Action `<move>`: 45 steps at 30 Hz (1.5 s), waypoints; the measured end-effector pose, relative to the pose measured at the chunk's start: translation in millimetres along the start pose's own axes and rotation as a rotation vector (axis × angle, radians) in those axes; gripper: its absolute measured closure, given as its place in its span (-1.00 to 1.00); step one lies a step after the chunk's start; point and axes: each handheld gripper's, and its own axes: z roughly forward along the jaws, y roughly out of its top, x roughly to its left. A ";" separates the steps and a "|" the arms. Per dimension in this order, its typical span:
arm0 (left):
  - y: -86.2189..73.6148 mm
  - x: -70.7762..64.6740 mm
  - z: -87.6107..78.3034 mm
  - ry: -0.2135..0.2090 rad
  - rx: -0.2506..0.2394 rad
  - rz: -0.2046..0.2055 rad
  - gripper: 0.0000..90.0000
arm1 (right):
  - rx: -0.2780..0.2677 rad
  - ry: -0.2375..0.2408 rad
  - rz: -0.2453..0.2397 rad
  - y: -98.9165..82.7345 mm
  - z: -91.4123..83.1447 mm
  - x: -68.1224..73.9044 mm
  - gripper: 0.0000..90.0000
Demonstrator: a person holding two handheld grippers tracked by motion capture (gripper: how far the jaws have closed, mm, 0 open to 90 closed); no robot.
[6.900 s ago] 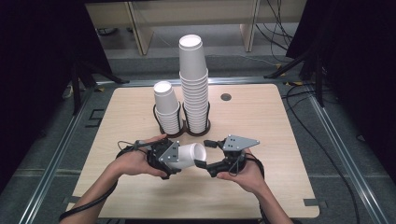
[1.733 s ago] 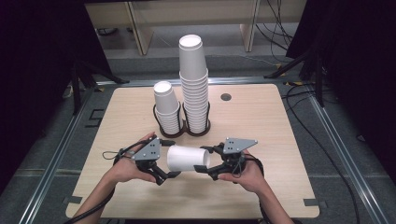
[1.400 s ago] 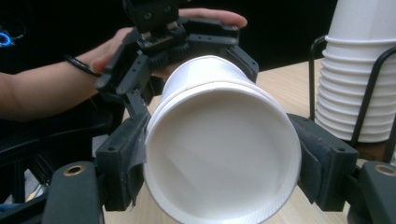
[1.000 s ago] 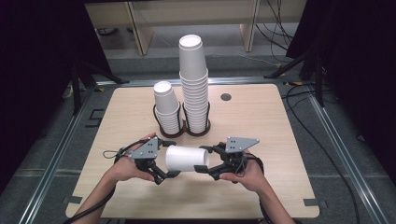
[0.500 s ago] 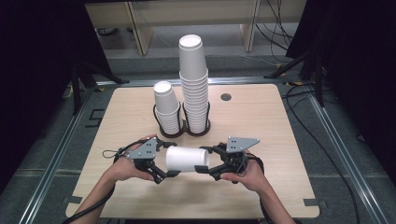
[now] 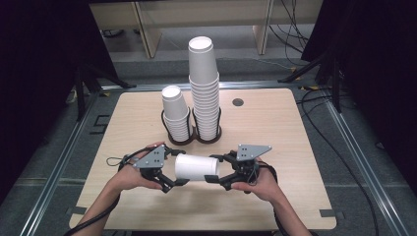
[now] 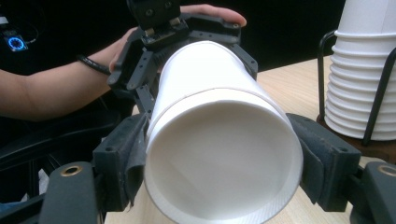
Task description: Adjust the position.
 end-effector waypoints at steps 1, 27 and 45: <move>0.4 0.0 -0.3 0.000 0.007 0.005 -0.75 | -0.014 -0.013 -0.016 0.0 1.1 -0.6 -0.42; 7.7 -1.1 -4.0 0.005 0.070 0.109 -0.60 | 0.041 -0.032 -0.017 -0.4 1.6 -1.4 -0.45; 17.9 -0.9 -6.7 0.019 0.175 0.191 -0.58 | 0.051 -0.067 -0.030 -1.3 6.1 -1.6 -0.54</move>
